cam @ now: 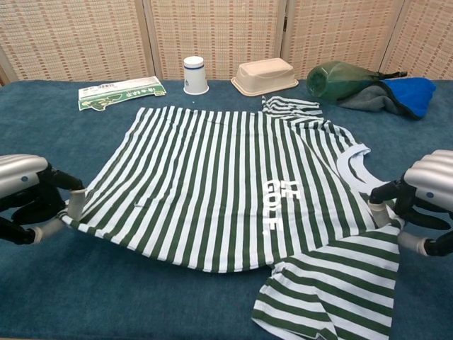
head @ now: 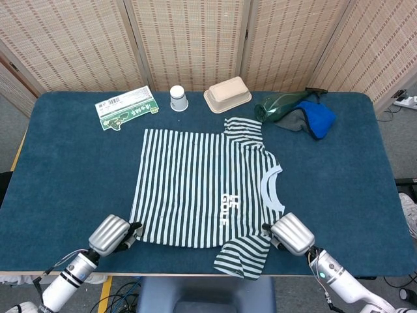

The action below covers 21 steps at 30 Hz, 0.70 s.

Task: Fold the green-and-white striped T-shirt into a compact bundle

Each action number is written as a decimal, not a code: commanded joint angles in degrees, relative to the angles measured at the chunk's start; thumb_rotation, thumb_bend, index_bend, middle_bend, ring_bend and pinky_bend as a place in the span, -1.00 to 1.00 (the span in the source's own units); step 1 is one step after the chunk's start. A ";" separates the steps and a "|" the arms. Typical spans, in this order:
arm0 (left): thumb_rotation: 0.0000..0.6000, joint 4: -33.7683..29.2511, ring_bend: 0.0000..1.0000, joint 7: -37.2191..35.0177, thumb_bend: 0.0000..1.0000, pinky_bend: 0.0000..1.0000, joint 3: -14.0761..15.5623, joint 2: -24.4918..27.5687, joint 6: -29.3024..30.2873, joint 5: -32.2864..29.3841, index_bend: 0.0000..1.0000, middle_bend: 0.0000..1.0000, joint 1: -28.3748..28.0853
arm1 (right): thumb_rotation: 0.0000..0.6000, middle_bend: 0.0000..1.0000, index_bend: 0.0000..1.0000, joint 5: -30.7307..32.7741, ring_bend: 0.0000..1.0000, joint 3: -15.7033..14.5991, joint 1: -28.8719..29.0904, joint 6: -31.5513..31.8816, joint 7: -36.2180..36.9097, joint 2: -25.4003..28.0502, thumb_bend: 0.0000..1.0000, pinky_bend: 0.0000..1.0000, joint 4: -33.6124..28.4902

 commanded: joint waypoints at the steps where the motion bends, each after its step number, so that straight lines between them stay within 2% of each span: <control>1: 1.00 -1.43 0.69 -1.50 0.03 0.97 0.69 1.69 1.35 0.99 0.16 0.87 0.69 | 1.00 0.84 0.31 -0.75 0.98 -0.44 -0.32 0.94 0.50 1.18 0.09 1.00 -1.49; 7: 1.00 -4.10 0.69 -3.56 0.03 0.97 2.49 5.13 3.09 2.48 0.16 0.87 2.08 | 1.00 0.84 0.31 -1.84 0.98 -1.74 -0.10 0.98 2.74 4.04 0.09 1.00 -4.55; 21: 1.00 -9.56 0.69 -4.72 0.03 0.97 7.93 11.40 9.24 7.62 0.16 0.87 7.76 | 1.00 0.85 0.32 -7.48 0.99 -5.91 -2.79 6.21 4.90 9.23 0.09 1.00 -10.15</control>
